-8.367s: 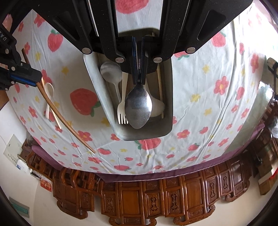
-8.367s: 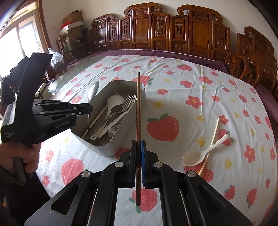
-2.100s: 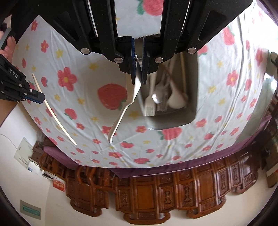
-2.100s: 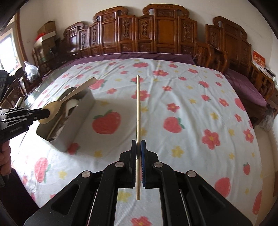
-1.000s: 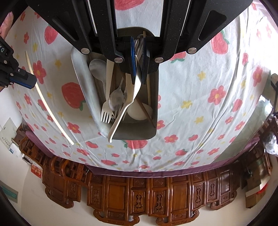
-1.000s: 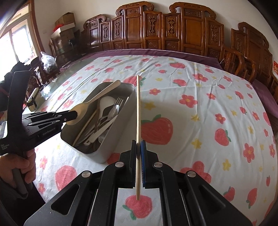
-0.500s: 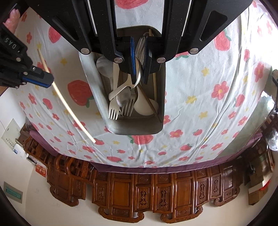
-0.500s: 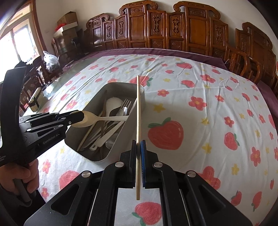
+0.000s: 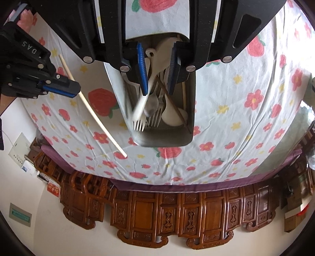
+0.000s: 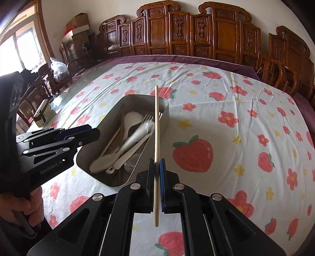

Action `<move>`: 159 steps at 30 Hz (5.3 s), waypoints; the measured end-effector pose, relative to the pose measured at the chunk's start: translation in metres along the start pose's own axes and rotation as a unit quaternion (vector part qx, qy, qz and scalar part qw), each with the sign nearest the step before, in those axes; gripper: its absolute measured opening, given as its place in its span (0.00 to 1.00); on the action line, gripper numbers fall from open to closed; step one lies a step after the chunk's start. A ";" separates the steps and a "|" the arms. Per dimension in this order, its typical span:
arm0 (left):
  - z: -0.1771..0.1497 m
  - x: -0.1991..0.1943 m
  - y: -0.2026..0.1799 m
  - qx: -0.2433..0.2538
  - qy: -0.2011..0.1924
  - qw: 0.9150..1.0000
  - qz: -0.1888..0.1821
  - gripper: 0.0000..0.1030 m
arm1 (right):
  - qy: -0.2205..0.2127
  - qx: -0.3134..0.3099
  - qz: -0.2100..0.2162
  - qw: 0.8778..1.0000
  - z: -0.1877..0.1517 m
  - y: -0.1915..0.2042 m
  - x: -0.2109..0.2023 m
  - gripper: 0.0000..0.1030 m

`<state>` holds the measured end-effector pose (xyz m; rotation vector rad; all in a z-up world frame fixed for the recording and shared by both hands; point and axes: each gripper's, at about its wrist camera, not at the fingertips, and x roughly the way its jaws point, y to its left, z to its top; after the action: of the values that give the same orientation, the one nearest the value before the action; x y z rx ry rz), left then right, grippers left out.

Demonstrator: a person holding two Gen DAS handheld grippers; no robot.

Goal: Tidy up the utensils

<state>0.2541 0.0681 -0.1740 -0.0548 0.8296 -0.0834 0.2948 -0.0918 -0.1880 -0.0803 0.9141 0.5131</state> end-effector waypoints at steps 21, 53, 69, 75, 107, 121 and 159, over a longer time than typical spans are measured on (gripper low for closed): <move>0.013 -0.013 0.051 -0.013 -0.027 0.997 0.071 0.26 | 0.015 0.012 0.051 0.999 0.025 0.043 0.042 0.06; 0.013 -0.014 0.057 -0.017 -0.029 0.997 0.073 0.26 | 0.005 0.000 0.051 0.999 0.024 0.044 0.056 0.08; 0.001 -0.037 0.019 0.023 -0.050 0.997 0.062 0.48 | -0.053 -0.005 0.012 0.999 -0.004 0.010 -0.027 0.08; 0.001 -0.057 -0.001 0.038 -0.065 0.996 0.056 0.68 | -0.069 0.004 0.000 0.998 -0.018 -0.005 -0.058 0.13; -0.043 -0.141 -0.087 0.050 -0.074 0.996 0.029 0.92 | -0.151 0.068 -0.093 0.982 -0.102 -0.041 -0.191 0.97; -0.028 -0.212 -0.097 0.045 -0.140 0.988 0.034 0.92 | -0.222 0.056 -0.107 0.968 -0.090 -0.023 -0.263 0.97; -0.025 -0.269 -0.096 0.037 -0.197 0.979 0.036 0.92 | -0.282 0.048 -0.118 0.951 -0.089 0.007 -0.321 0.97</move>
<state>0.0497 -0.0021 0.0144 0.0280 0.4308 -0.0332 0.0659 -0.2361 0.0062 0.0450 0.3592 0.2439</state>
